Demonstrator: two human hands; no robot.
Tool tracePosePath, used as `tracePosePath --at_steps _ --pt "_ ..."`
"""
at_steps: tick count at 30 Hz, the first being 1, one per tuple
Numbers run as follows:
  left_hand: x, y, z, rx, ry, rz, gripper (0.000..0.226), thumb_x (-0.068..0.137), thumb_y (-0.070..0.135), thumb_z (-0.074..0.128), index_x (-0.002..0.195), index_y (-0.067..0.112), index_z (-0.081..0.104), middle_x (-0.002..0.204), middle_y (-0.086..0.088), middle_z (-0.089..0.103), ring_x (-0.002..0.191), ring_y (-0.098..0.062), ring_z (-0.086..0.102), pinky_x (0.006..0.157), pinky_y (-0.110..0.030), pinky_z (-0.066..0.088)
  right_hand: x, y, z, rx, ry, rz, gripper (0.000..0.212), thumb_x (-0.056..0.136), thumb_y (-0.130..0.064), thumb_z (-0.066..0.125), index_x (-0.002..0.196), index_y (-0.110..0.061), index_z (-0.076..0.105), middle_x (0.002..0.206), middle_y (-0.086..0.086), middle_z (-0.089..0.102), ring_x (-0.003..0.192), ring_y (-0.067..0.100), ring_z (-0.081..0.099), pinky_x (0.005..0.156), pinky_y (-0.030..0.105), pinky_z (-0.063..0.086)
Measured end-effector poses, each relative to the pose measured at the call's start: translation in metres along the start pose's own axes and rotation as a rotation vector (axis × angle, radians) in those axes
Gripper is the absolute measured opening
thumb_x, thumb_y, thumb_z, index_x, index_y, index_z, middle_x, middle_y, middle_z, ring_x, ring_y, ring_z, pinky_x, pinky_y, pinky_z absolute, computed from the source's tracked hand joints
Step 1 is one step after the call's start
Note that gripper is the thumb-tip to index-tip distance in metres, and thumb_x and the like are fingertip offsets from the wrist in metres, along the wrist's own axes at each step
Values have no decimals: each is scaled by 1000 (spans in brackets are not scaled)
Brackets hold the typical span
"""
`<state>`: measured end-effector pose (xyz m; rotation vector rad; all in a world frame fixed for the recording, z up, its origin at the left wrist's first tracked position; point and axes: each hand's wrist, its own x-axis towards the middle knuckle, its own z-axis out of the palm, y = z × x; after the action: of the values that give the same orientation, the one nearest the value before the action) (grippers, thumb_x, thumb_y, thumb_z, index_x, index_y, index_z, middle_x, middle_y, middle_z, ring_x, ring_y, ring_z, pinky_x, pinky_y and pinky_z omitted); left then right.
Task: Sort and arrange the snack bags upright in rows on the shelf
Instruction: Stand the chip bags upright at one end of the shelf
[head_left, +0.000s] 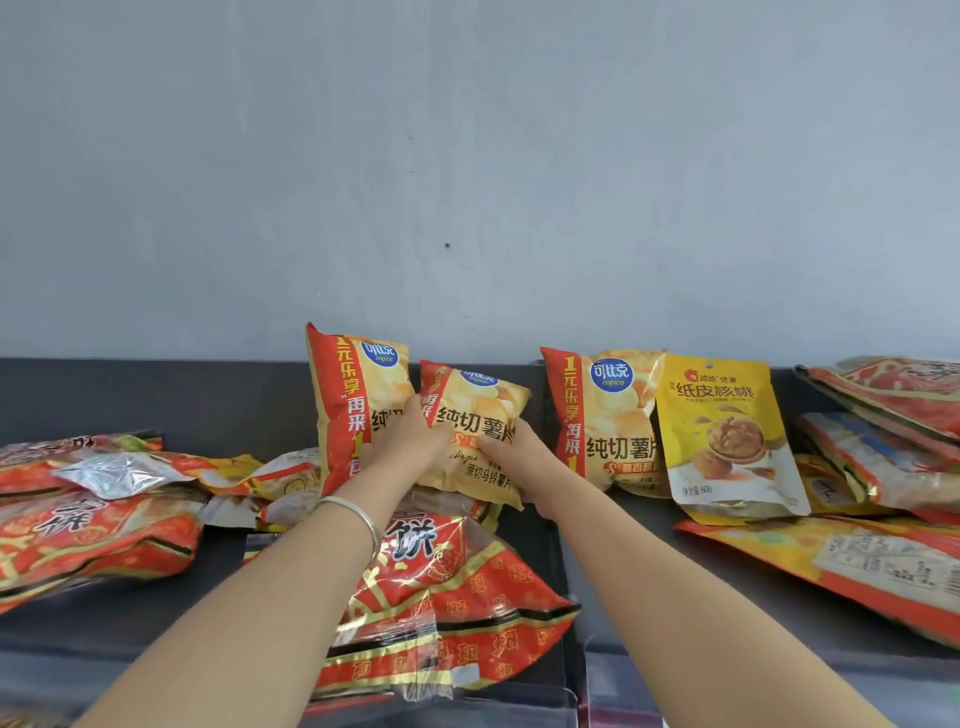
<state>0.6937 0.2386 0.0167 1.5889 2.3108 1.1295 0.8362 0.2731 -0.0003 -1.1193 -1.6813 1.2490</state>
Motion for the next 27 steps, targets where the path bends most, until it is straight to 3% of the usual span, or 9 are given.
tracePosePath --at_steps 5,8,10,12,15,19,21,23,27 --pt "1 2 -6 -430 129 -109 48 90 50 36 130 23 42 118 -8 60 109 -35 55 100 -51 38 -11 -7 -2 -76 61 -272 74 89 -20 65 150 -25 23 126 -6 58 111 15 59 92 34 52" --pt "-9 18 -4 -574 268 -30 41 91 50 33 122 25 43 108 -1 58 104 -31 56 97 -52 39 -20 -18 -10 -127 120 -392 71 89 -28 65 148 -29 25 114 -16 56 108 12 59 85 29 52" --pt "-17 37 2 -679 261 77 40 94 43 37 128 22 40 107 2 53 103 -26 55 94 -49 42 -26 -20 -20 -163 207 -448 68 90 -36 62 147 -29 25 115 -19 53 111 14 59 89 35 53" --pt "-26 56 11 -737 154 138 44 94 40 42 133 22 35 113 -1 54 101 -22 56 88 -45 48 -31 -17 -36 -183 322 -446 69 91 -43 56 149 -25 23 130 -12 53 118 17 56 93 43 52" --pt "-42 77 30 -690 -79 207 60 93 33 52 144 26 21 121 1 54 100 -17 55 79 -32 47 -36 -1 -69 -206 472 -304 69 94 -45 49 151 -21 19 145 2 45 127 23 49 98 46 47" --pt "-58 88 63 -466 -332 205 98 87 22 62 147 33 -15 137 -7 43 124 -27 46 104 -46 40 -45 28 -103 -392 454 -50 75 92 -42 53 151 -18 13 138 16 43 120 34 49 97 43 45" --pt "-64 87 75 -446 -344 133 105 84 22 66 145 37 -18 138 -11 40 123 -30 45 101 -51 43 -50 36 -109 -430 401 -66 85 90 -43 58 152 -20 5 140 15 41 124 33 46 95 38 41" --pt "-69 88 79 -418 -331 103 105 82 30 68 144 40 -16 134 -12 42 120 -32 48 92 -52 49 -54 41 -112 -514 364 -139 85 90 -45 56 152 -22 3 136 11 51 119 30 53 93 37 46" --pt "-72 97 85 -299 -217 215 100 81 55 61 145 39 -15 136 -6 47 120 -30 51 98 -52 44 -61 43 -121 -677 490 -158 81 92 -63 36 153 -23 0 121 7 62 108 30 60 74 37 44"
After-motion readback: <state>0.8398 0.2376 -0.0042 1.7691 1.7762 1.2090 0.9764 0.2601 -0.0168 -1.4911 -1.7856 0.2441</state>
